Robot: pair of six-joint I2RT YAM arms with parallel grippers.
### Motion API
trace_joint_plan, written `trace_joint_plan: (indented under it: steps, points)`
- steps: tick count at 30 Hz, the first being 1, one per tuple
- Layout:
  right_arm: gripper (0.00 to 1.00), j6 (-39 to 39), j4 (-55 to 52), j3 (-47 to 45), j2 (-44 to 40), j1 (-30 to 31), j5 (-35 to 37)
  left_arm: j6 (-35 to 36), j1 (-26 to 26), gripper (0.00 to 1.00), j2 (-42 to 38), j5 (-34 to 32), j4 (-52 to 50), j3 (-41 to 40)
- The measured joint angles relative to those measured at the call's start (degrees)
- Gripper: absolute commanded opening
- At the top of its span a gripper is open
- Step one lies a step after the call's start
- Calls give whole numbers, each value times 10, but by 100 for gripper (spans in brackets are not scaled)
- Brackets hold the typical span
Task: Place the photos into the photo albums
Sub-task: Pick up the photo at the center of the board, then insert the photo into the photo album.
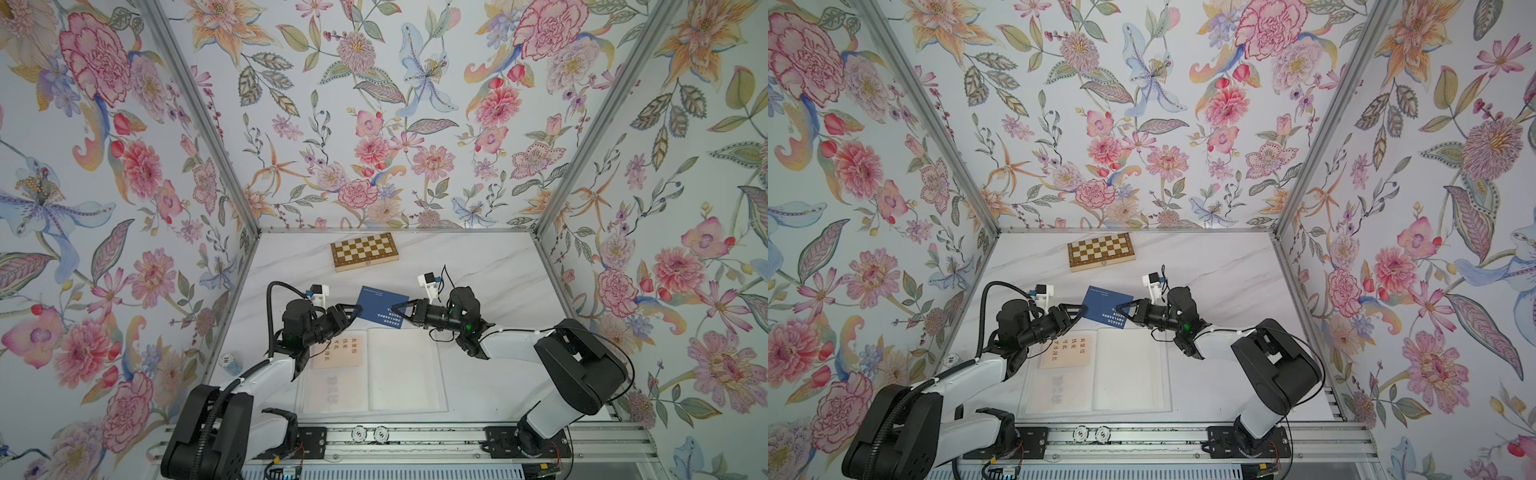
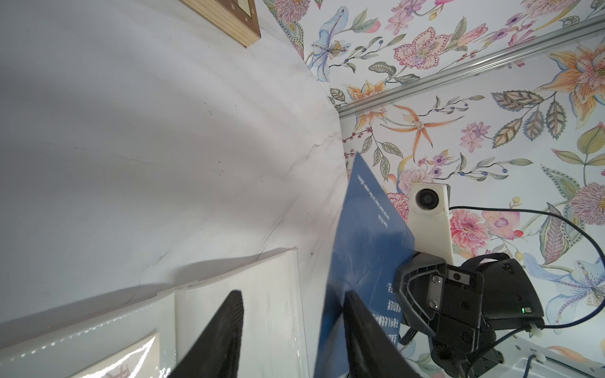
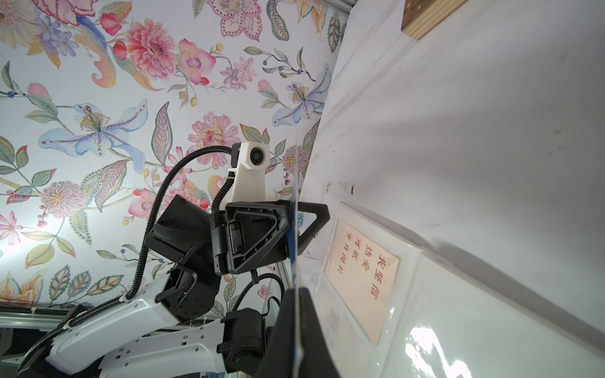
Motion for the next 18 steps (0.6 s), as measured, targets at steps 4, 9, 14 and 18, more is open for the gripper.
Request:
trace_joint_plan:
  steps: [4, 9, 14, 18]
  points:
    - [0, -26, -67, -6, -39, -12, 7, 32, 11, 49, -24, -11, -58, 3]
    - [0, -57, -162, -8, -89, -17, 16, 88, 20, 47, -61, -37, -165, 21]
    - [0, -83, -262, -4, -120, -9, 25, 145, 22, 46, -92, -75, -268, 45]
    - [0, -96, -335, 7, -121, 12, 26, 180, 22, 46, -97, -102, -330, 53]
